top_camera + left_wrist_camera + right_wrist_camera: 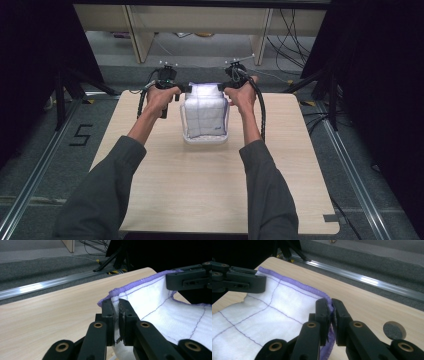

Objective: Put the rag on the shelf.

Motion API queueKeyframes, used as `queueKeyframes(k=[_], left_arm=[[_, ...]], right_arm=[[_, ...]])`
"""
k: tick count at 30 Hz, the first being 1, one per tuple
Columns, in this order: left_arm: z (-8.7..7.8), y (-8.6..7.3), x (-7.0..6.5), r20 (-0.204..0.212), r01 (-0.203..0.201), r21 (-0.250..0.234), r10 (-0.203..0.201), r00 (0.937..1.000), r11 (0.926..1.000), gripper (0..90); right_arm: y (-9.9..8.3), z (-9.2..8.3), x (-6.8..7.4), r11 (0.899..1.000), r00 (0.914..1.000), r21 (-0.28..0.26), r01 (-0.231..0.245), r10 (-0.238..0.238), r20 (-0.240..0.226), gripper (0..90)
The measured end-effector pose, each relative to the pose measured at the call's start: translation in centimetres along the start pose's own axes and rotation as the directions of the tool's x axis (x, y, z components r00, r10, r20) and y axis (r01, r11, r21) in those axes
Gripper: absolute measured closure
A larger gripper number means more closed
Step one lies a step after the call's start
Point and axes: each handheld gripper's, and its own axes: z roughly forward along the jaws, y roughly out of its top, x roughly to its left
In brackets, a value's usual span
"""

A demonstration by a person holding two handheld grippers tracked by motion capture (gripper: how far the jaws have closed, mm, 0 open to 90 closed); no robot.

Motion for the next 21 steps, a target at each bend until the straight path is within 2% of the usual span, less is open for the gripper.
queueKeyframes(k=[2,3,4,5,6,8,11,13,16,21], left_arm=[[0.2,-0.2,-0.1,-0.004,-0.009,0.01,0.009,1.0,0.9999,83.4],[0.3,-0.3,-0.1,-0.006,-0.014,0.016,0.014,0.9999,0.9998,83.4],[0.3,-0.4,-0.1,-0.006,-0.015,0.023,0.015,0.9999,0.9996,83.3],[0.4,-0.5,-0.1,-0.007,-0.016,0.028,0.016,0.9998,0.9995,83.1],[0.5,-0.5,-0.1,-0.009,-0.016,0.032,0.016,0.9998,0.9994,82.8],[0.5,-0.6,0.0,-0.005,-0.012,0.041,0.012,0.9999,0.9991,82.6],[0.7,-0.8,0.0,-0.011,-0.017,0.058,0.018,0.9998,0.9982,82.0],[0.9,-1.0,0.1,-0.015,-0.006,0.064,0.007,0.9999,0.9979,79.5],[0.8,-1.1,0.3,-0.019,0.004,0.062,-0.002,0.9998,0.998,72.8],[-0.1,-1.1,1.1,-0.026,0.021,0.051,-0.02,0.9995,0.9985,67.8]], right_arm=[[-0.3,0.3,-0.4,1.0,0.9999,0.009,0.013,-0.013,-0.007,84.2],[-0.4,0.4,-0.4,1.0,0.9999,0.023,-0.004,0.004,-0.012,84.1],[-0.6,0.5,-0.7,1.0,0.9997,0.014,0.017,-0.016,-0.018,84.0],[-0.8,0.6,-0.7,1.0,0.9999,0.018,0.0,0.0,-0.016,83.8],[-1.0,0.6,-0.6,0.999,0.9996,0.043,-0.024,0.024,-0.012,83.7],[-1.2,0.9,-0.9,1.0,0.9997,0.027,-0.01,0.011,-0.022,83.2],[-1.5,1.1,-0.9,0.998,0.9995,0.053,-0.032,0.032,-0.003,80.5],[-1.5,1.2,-0.9,0.998,0.9997,0.061,-0.023,0.023,0.003,78.6],[-1.5,1.1,-1.2,0.998,0.9993,0.054,-0.036,0.036,0.002,73.4],[-1.6,0.9,-1.5,0.998,0.9983,0.037,-0.056,0.055,0.021,67.3]])
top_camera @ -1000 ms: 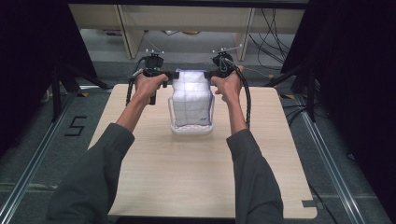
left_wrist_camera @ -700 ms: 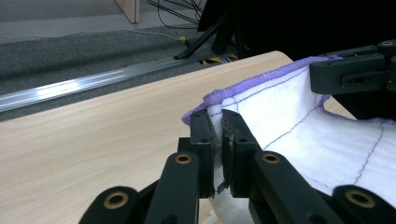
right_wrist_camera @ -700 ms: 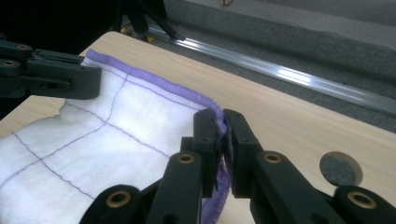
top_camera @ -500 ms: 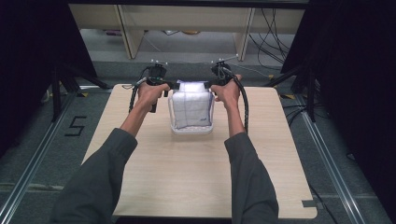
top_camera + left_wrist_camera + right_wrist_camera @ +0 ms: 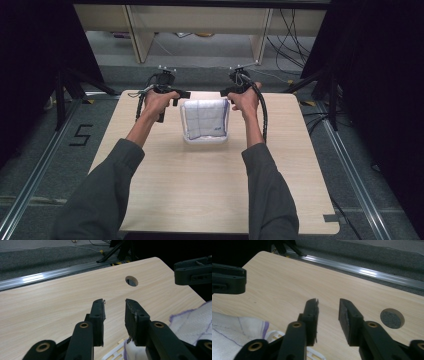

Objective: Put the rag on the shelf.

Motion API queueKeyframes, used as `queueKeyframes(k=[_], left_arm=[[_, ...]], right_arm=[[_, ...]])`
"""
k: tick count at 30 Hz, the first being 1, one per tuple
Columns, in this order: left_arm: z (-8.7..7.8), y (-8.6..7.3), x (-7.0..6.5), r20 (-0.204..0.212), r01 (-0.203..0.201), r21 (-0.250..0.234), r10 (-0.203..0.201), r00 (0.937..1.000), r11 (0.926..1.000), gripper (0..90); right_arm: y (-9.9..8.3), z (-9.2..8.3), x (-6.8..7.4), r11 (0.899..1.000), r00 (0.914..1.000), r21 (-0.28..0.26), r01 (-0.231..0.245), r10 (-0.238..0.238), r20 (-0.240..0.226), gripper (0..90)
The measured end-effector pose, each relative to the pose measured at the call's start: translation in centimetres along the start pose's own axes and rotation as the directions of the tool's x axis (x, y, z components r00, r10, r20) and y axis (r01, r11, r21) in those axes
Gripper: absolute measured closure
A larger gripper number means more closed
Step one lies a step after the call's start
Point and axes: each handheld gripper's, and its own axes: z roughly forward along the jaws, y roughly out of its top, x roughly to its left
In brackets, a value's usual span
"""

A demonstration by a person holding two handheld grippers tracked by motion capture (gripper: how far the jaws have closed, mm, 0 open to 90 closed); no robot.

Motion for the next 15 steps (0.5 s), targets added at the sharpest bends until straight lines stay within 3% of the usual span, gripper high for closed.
queueKeyframes(k=[4,6,8,10,11,12,14,15], left_arm=[[-1.0,0.2,0.2,0.004,0.004,-0.02,-0.004,1.0,0.9998,67.1],[-1.5,0.3,0.3,0.003,0.001,-0.026,-0.001,1.0,0.9997,67.0],[-2.0,0.3,0.4,0.008,0.001,-0.029,-0.001,1.0,0.9996,66.6],[-2.5,0.4,0.4,-0.003,-0.01,-0.032,0.009,1.0,0.9994,66.4],[-2.7,0.4,0.4,0.001,-0.004,-0.041,0.004,1.0,0.9992,66.3],[-3.0,0.4,0.5,0.003,-0.012,-0.038,0.012,0.9999,0.9992,66.3],[-3.6,0.4,0.5,0.003,-0.014,-0.047,0.014,0.9999,0.9988,66.2],[-3.8,0.4,0.5,0.008,-0.015,-0.049,0.015,0.9999,0.9987,66.2]], right_arm=[[0.2,-0.5,-0.5,1.0,0.9999,-0.027,0.012,-0.012,0.01,66.0],[0.2,-1.0,-0.6,0.999,0.9999,-0.031,-0.014,0.014,0.001,65.8],[0.3,-1.4,-0.9,0.999,0.9999,-0.047,0.01,-0.01,0.007,65.6],[0.2,-1.9,-1.0,0.998,1.0,-0.057,-0.006,0.006,0.007,65.2],[0.2,-2.0,-1.2,0.998,0.9998,-0.058,0.017,-0.017,0.013,64.9],[0.2,-2.3,-1.2,0.998,0.9999,-0.059,-0.009,0.01,0.011,64.9],[0.2,-2.9,-1.3,0.997,0.9999,-0.072,0.007,-0.006,0.011,64.9],[0.1,-3.2,-1.2,0.998,0.9999,-0.06,-0.012,0.013,0.011,64.9]])
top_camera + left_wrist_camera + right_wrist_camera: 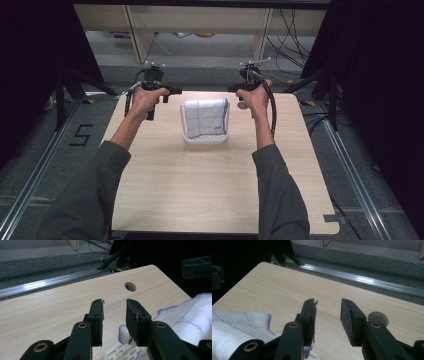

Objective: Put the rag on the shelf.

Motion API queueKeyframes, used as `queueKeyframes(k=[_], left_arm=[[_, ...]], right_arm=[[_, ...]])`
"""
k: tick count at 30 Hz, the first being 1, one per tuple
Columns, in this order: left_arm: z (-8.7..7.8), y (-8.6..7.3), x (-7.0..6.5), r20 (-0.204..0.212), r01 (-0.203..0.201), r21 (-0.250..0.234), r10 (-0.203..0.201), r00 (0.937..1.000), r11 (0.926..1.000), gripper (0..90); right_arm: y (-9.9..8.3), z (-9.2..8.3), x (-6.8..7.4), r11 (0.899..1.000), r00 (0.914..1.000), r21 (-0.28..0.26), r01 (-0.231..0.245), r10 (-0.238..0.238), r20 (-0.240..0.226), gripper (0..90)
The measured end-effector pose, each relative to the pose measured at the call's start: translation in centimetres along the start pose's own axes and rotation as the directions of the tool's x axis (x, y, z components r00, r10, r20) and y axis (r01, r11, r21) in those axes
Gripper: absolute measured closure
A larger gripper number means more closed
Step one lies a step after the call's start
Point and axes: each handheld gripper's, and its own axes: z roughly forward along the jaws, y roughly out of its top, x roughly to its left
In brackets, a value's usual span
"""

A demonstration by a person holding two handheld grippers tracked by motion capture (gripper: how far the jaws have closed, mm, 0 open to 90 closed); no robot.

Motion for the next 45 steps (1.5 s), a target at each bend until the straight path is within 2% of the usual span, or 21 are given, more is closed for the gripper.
queueKeyframes(k=[3,4,7,8,9,10,13,14,16,19,24,26,27,29,30,33,34,35,37,40,45], left_arm=[[-0.8,-0.4,0.0,0.02,0.002,-0.016,-0.001,0.9998,0.9999,65.7],[-0.9,-0.5,0.0,0.022,0.008,-0.021,-0.007,0.9997,0.9998,65.4],[-1.4,-1.1,0.3,0.032,0.009,-0.018,-0.008,0.9995,0.9998,63.7],[-1.6,-1.2,0.4,0.025,0.011,-0.019,-0.011,0.9996,0.9998,62.2],[-1.9,-1.5,0.5,0.018,0.013,-0.02,-0.013,0.9998,0.9997,60.2],[-2.1,-1.6,0.5,0.021,0.013,-0.018,-0.013,0.9997,0.9997,57.7],[-2.8,-2.0,0.6,0.032,0.005,-0.008,-0.004,0.9995,1.0,51.1],[-3.1,-2.1,0.6,0.033,0.001,0.004,-0.001,0.9995,1.0,48.8],[-3.6,-2.4,0.3,0.05,0.009,-0.009,-0.008,0.9987,0.9999,46.2],[-4.3,-2.9,-0.3,0.06,-0.012,-0.003,0.013,0.9981,0.9999,42.1],[-4.9,-4.0,-1.3,0.072,-0.033,0.002,0.033,0.9969,0.9994,38.2],[-5.1,-4.4,-1.6,0.078,-0.035,0.007,0.034,0.9964,0.9994,36.7],[-5.1,-4.6,-1.7,0.081,-0.036,0.007,0.035,0.9961,0.9993,35.9],[-5.3,-5.1,-2.0,0.082,-0.044,0.011,0.043,0.9957,0.999,35.0],[-5.4,-5.3,-2.1,0.088,-0.044,0.005,0.043,0.9952,0.999,34.0],[-6.0,-6.1,-2.3,0.14,-0.018,-0.007,0.019,0.9899,0.9998,32.5],[-6.2,-6.3,-2.5,0.146,-0.021,-0.007,0.022,0.9891,0.9997,32.3],[-6.3,-6.6,-2.7,0.143,-0.029,-0.009,0.03,0.9892,0.9995,32.2],[-6.6,-7.2,-3.1,0.143,-0.037,-0.015,0.039,0.9889,0.9992,31.4],[-7.1,-8.0,-3.5,0.172,-0.048,-0.009,0.049,0.984,0.9988,30.9],[-7.5,-9.3,-4.0,0.19,-0.062,-0.008,0.062,0.9798,0.998,30.9]], right_arm=[[-0.1,-0.8,-0.2,1.0,0.9999,-0.018,-0.002,0.002,-0.012,65.0],[-0.3,-1.1,-0.3,0.999,0.9996,-0.038,0.018,-0.019,-0.02,65.5],[-0.6,-1.7,-0.3,1.0,0.9998,-0.029,0.01,-0.011,-0.015,65.0],[-0.8,-1.9,-0.2,0.999,0.9995,-0.04,0.021,-0.022,-0.023,64.9],[-0.9,-2.2,0.0,0.999,0.9997,-0.035,0.001,-0.002,-0.023,65.0],[-1.0,-2.4,-0.3,0.998,0.9992,-0.05,0.031,-0.032,-0.024,64.9],[-1.3,-3.2,0.0,0.999,0.9992,-0.052,0.016,-0.017,-0.036,64.1],[-1.4,-3.4,0.0,0.998,0.9987,-0.06,0.034,-0.036,-0.036,63.8],[-1.5,-4.1,0.3,0.998,0.9988,-0.046,0.04,-0.041,-0.028,62.8],[-1.7,-4.7,0.5,0.995,0.997,-0.076,0.066,-0.069,-0.036,61.3],[-2.2,-5.5,1.2,0.995,0.9972,-0.081,0.056,-0.06,-0.044,58.0],[-2.3,-5.8,1.0,0.991,0.9948,-0.098,0.089,-0.094,-0.039,56.9],[-2.5,-5.9,1.1,0.993,0.9963,-0.095,0.069,-0.074,-0.043,56.1],[-2.7,-6.2,1.2,0.993,0.9962,-0.09,0.072,-0.076,-0.042,54.6],[-3.0,-6.4,1.3,0.994,0.9972,-0.093,0.058,-0.062,-0.042,54.0],[-3.4,-6.7,1.3,0.991,0.9952,-0.102,0.082,-0.087,-0.045,52.6],[-3.6,-6.8,1.2,0.989,0.9936,-0.109,0.098,-0.104,-0.045,51.4],[-3.8,-6.9,1.4,0.991,0.9953,-0.104,0.084,-0.088,-0.04,50.4],[-4.1,-7.1,1.5,0.99,0.9942,-0.107,0.093,-0.098,-0.045,49.5],[-4.7,-7.4,1.9,0.989,0.9937,-0.116,0.088,-0.096,-0.059,48.1],[-5.5,-7.9,2.5,0.988,0.9919,-0.122,0.098,-0.106,-0.069,47.0]])
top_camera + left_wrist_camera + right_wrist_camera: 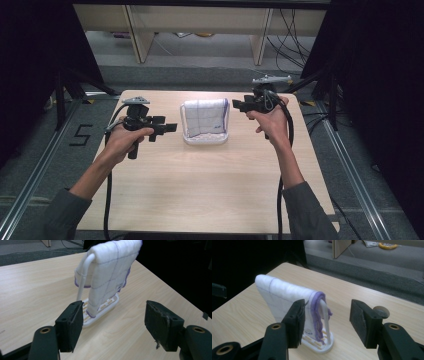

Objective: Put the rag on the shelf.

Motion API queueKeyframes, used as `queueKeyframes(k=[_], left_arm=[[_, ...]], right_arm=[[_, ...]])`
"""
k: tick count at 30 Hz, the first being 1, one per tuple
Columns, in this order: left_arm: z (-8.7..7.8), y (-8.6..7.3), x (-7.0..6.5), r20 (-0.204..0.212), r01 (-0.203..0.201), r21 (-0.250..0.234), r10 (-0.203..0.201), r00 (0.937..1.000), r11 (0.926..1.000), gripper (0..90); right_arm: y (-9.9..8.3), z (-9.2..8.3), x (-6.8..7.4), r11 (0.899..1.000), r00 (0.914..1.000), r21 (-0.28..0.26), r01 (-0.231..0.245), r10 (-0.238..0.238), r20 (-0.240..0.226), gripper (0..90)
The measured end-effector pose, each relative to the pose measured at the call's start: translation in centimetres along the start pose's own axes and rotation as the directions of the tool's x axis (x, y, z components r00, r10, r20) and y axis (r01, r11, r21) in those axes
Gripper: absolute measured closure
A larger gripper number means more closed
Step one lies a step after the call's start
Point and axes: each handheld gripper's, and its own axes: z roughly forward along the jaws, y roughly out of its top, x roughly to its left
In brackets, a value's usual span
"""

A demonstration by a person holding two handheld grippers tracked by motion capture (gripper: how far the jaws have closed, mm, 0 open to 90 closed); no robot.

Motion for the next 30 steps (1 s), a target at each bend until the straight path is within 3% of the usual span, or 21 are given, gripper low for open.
queueKeyframes(k=[3,4,5,7,10,13,14,15,19,26,30], left_arm=[[-0.1,-0.7,-0.2,0.001,0.002,-0.006,-0.002,1.0,1.0,30.7],[-0.1,-0.9,-0.3,-0.001,0.005,-0.009,-0.005,1.0,0.9999,30.6],[0.0,-1.1,-0.3,0.008,0.008,-0.003,-0.008,0.9999,1.0,30.6],[0.1,-1.5,-0.3,0.004,0.005,0.002,-0.005,1.0,1.0,30.6],[0.1,-1.7,-0.4,0.005,0.001,0.003,-0.001,1.0,1.0,30.4],[0.1,-1.9,-0.6,0.007,-0.013,0.006,0.013,0.9999,0.9999,30.5],[0.1,-2.0,-0.7,0.003,-0.016,0.008,0.016,0.9999,0.9998,30.4],[0.1,-2.1,-0.9,-0.004,-0.017,0.005,0.017,0.9998,0.9998,30.4],[-0.1,-2.6,-1.0,-0.001,-0.019,-0.003,0.019,0.9998,0.9998,30.2],[-0.5,-3.7,-1.6,0.011,-0.025,0.024,0.025,0.9996,0.9994,29.7],[-0.7,-4.3,-1.9,0.006,-0.033,0.026,0.033,0.9994,0.9991,29.2]], right_arm=[[-0.4,-0.3,0.4,1.0,1.0,-0.003,0.005,-0.005,-0.004,46.3],[-0.6,-0.3,0.4,1.0,0.9995,-0.007,0.03,-0.03,-0.013,46.2],[-0.7,-0.4,0.6,1.0,0.9999,-0.008,0.013,-0.013,-0.009,46.1],[-1.0,-0.5,0.7,1.0,0.9993,-0.006,0.029,-0.029,-0.023,46.1],[-1.3,-0.7,1.2,1.0,0.9996,-0.002,0.013,-0.013,-0.024,46.0],[-1.7,-0.8,1.4,0.999,0.9991,0.0,0.037,-0.037,-0.021,45.7],[-1.8,-0.7,1.6,1.0,0.9993,-0.007,0.021,-0.021,-0.031,45.7],[-1.9,-0.7,1.5,0.999,0.9985,-0.006,0.044,-0.044,-0.031,45.6],[-2.5,-0.9,1.9,1.0,0.9989,-0.004,0.012,-0.012,-0.045,44.2],[-3.7,-0.9,2.1,0.999,0.9967,-0.02,0.027,-0.029,-0.076,39.4],[-4.9,-0.7,2.2,1.0,0.9955,-0.027,-0.004,0.001,-0.094,37.8]])
